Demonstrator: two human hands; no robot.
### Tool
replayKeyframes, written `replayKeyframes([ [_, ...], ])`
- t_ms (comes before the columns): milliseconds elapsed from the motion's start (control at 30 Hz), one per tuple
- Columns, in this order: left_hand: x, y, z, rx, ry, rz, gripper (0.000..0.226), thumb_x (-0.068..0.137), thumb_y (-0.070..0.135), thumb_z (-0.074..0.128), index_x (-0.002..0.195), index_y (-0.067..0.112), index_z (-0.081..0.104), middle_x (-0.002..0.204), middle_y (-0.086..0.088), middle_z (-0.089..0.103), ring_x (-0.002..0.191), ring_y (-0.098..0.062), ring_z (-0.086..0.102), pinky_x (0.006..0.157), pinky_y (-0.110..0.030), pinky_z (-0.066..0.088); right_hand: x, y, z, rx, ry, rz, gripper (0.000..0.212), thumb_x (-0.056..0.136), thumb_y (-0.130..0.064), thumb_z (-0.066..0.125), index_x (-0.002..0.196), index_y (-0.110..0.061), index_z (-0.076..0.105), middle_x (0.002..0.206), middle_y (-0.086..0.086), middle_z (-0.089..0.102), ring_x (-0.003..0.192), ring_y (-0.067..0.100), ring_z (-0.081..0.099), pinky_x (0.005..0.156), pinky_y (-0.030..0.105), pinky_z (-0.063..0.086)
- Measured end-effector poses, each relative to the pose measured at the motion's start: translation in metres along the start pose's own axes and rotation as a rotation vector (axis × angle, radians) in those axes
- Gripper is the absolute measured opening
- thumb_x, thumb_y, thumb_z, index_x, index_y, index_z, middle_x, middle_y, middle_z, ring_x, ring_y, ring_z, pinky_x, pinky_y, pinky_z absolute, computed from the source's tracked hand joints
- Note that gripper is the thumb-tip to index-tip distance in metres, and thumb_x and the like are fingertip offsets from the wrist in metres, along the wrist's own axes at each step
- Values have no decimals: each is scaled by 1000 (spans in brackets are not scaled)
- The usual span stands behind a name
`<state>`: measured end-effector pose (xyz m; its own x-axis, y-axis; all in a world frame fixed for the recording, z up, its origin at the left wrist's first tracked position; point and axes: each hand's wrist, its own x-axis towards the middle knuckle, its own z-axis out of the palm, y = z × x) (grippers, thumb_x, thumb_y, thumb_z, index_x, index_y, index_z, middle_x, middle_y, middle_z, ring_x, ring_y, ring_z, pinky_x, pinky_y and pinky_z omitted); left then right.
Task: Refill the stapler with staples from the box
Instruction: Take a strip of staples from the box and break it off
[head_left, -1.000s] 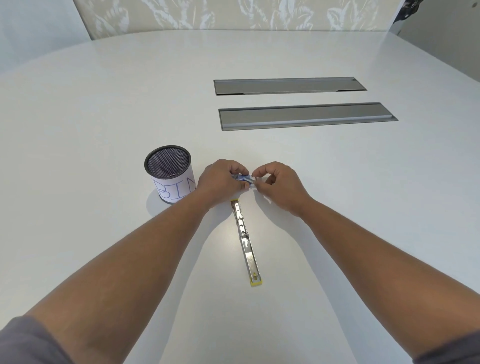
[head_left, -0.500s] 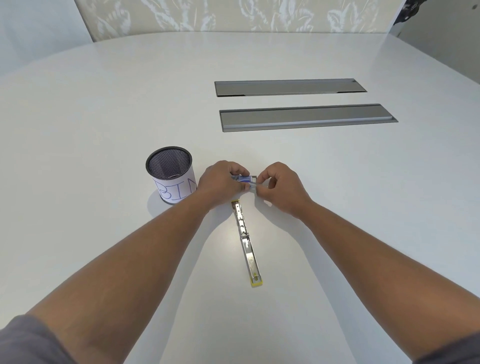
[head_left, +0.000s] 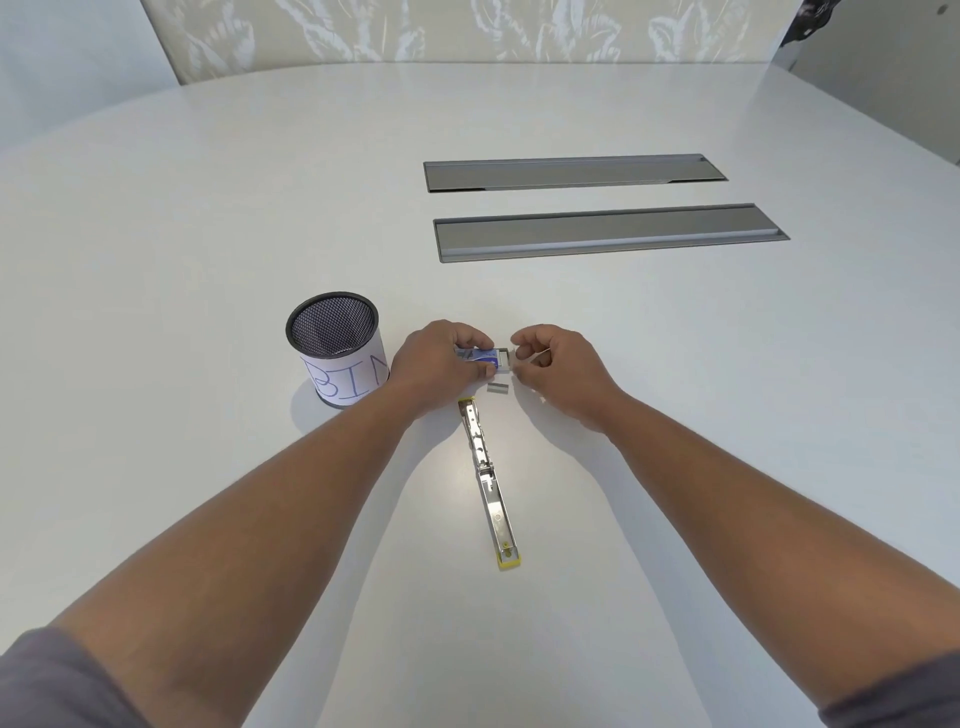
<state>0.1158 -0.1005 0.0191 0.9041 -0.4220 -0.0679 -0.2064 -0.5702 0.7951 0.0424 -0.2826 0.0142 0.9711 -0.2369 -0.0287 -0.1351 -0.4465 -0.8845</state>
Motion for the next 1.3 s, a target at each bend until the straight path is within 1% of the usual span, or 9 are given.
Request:
replayKeyframes([
  [200, 2, -1, 2, 23, 1, 6, 24, 77, 36, 83, 100, 38, 75, 97, 13, 71, 94, -12, 66, 75, -25, 47, 6, -1, 3, -34, 5, 24, 20, 87, -13, 76, 104, -21, 76, 92, -7, 72, 76, 6, 62, 70, 18, 47],
  [300, 3, 0, 2, 32, 6, 6, 23, 76, 39, 82, 98, 40, 75, 95, 15, 71, 94, -11, 65, 70, -21, 42, 5, -2, 5, -49, 4, 8, 14, 89, -15, 74, 101, -21, 80, 78, -13, 70, 64, -5, 59, 63, 10, 43],
  [533, 5, -2, 3, 54, 12, 12, 24, 76, 37, 82, 99, 38, 75, 91, 16, 69, 95, -14, 63, 75, -24, 41, 6, -9, 8, -63, 54, 48, 16, 93, -13, 66, 97, -20, 79, 84, -12, 72, 72, -1, 60, 65, 16, 43],
  [733, 5, -1, 2, 54, 10, 16, 20, 74, 38, 82, 91, 43, 73, 93, 16, 70, 96, -15, 64, 77, -26, 47, 9, -11, 10, -12, 109, 108, 11, 85, -13, 74, 88, -23, 76, 76, -10, 69, 67, 3, 60, 62, 18, 44],
  [867, 5, 0, 3, 59, 13, 22, 18, 72, 40, 82, 79, 50, 69, 93, 18, 70, 96, -13, 64, 78, -27, 48, 10, -16, 13, 19, 129, 165, 11, 80, -14, 76, 81, -24, 73, 77, -4, 71, 66, 10, 62, 62, 24, 47],
  [1000, 7, -1, 3, 63, 7, 22, 23, 72, 41, 83, 93, 43, 74, 99, 16, 71, 98, -12, 65, 82, -29, 50, 14, -20, 14, 41, 142, 237, 10, 74, -9, 74, 76, -19, 72, 75, 0, 72, 64, 17, 62, 62, 30, 51],
  [1100, 7, -1, 2, 56, 10, 13, 24, 73, 40, 83, 96, 42, 75, 98, 17, 71, 96, -12, 65, 80, -27, 49, 17, -22, 13, 52, 128, 270, 10, 71, -7, 74, 73, -16, 73, 72, 2, 72, 62, 18, 63, 62, 35, 55],
  [1200, 6, -2, 2, 50, 6, 15, 26, 74, 38, 83, 99, 40, 76, 95, 18, 69, 95, -12, 65, 79, -26, 49, 19, -21, 11, 63, 116, 286, 9, 72, -7, 77, 74, -16, 75, 78, 6, 75, 70, 20, 68, 75, 43, 62],
  [1300, 5, -5, -1, 24, -22, 31, 32, 76, 33, 83, 107, 36, 75, 97, 16, 69, 95, -12, 64, 83, -29, 51, 19, -20, 11, 74, 108, 283, 8, 73, -8, 78, 74, -16, 75, 81, 7, 76, 73, 21, 70, 78, 47, 62],
])
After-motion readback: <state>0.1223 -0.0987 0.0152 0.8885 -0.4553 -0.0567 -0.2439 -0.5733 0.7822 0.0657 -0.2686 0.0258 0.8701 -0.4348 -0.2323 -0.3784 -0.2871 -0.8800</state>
